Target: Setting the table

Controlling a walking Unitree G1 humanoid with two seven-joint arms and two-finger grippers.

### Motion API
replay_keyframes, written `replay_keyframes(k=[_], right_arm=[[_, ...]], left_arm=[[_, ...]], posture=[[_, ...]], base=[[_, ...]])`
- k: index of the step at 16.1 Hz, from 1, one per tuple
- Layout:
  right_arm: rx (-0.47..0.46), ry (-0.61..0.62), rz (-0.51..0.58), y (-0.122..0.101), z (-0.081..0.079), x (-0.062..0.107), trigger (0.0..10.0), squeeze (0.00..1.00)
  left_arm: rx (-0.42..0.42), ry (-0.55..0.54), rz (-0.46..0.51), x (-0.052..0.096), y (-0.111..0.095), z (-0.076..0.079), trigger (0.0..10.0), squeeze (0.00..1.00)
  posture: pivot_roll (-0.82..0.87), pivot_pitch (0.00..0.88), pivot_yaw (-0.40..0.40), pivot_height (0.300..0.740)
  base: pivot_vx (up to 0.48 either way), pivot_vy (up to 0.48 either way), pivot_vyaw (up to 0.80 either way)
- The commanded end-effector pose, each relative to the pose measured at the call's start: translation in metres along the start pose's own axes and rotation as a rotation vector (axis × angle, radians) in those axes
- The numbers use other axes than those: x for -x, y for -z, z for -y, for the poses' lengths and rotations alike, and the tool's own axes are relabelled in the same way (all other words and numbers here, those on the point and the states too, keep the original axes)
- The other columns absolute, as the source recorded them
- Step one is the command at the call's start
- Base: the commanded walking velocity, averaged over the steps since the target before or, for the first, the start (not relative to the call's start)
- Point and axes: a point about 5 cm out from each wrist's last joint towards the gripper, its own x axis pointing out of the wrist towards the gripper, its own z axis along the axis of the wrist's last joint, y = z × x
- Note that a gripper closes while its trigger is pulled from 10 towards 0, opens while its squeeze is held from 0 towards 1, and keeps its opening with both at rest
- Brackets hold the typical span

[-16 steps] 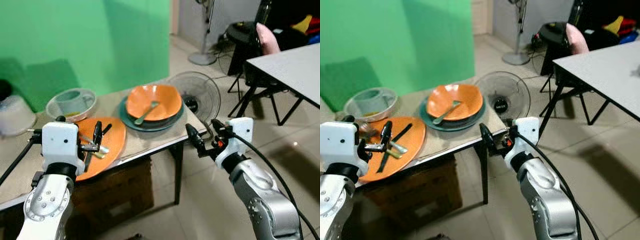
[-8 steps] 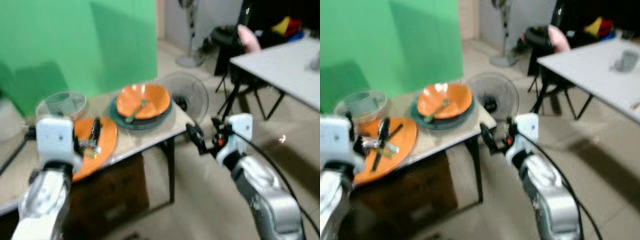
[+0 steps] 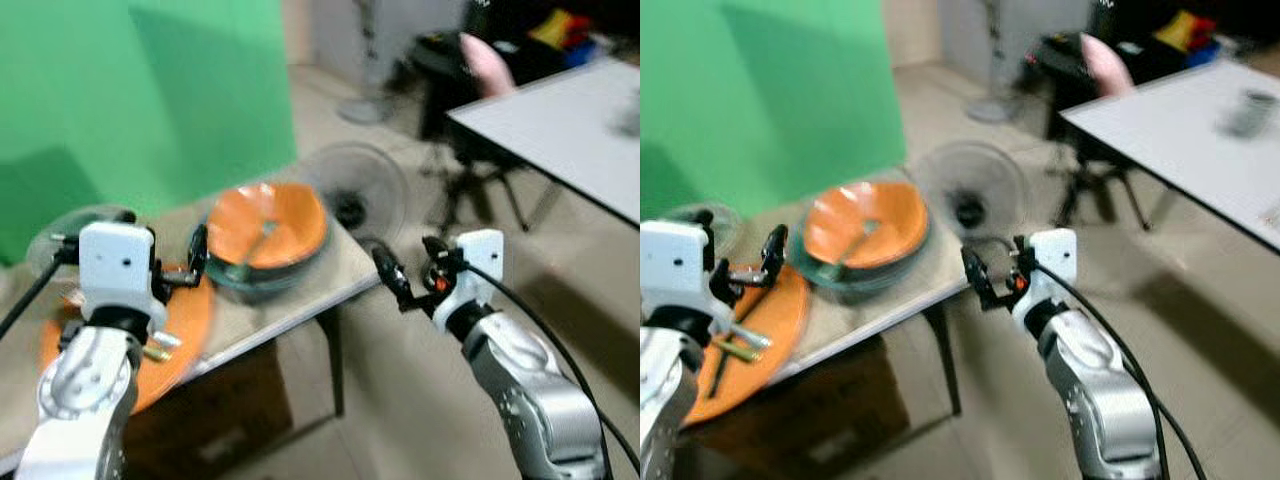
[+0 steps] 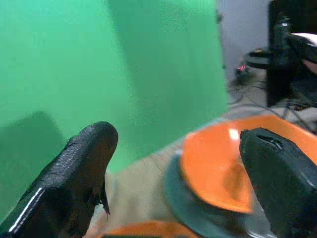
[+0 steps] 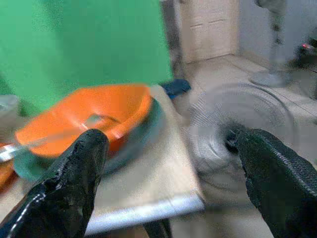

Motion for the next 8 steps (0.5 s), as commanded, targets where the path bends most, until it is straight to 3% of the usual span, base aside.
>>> replay_keyframes(k=[1, 3, 7, 8], right_arm=[[-0.014, -0.033, 0.006, -0.0016, -0.0078, -0.0025, 10.0, 0.00], [-0.014, -0.031, 0.006, -0.0026, -0.0063, -0.0022, 10.0, 0.00], [-0.006, -0.042, -0.001, -0.0029, -0.0048, -0.0001, 10.0, 0.00], [-0.002, -0.055, -0.005, -0.0031, -0.0048, 0.0012, 10.0, 0.00]], left_arm=[[-0.009, -0.001, -0.022, -0.0015, 0.0035, -0.0038, 10.0, 0.00], [-0.010, 0.006, -0.025, -0.0027, 0.0036, -0.0037, 10.0, 0.00], [-0.008, 0.062, -0.037, -0.0037, 0.0051, -0.0004, 10.0, 0.00], [-0.003, 0.082, -0.049, -0.0035, 0.0061, 0.0010, 10.0, 0.00]], posture=[[-0.02, 0.012, 0.061, 0.740], [-0.03, 0.011, 0.065, 0.740], [-0.03, 0.010, 0.070, 0.740], [-0.04, 0.009, 0.071, 0.740]], base=[[0.319, 0.000, -0.80], [0.321, 0.000, -0.80], [0.320, 0.000, 0.00], [0.000, 0.000, 0.00]])
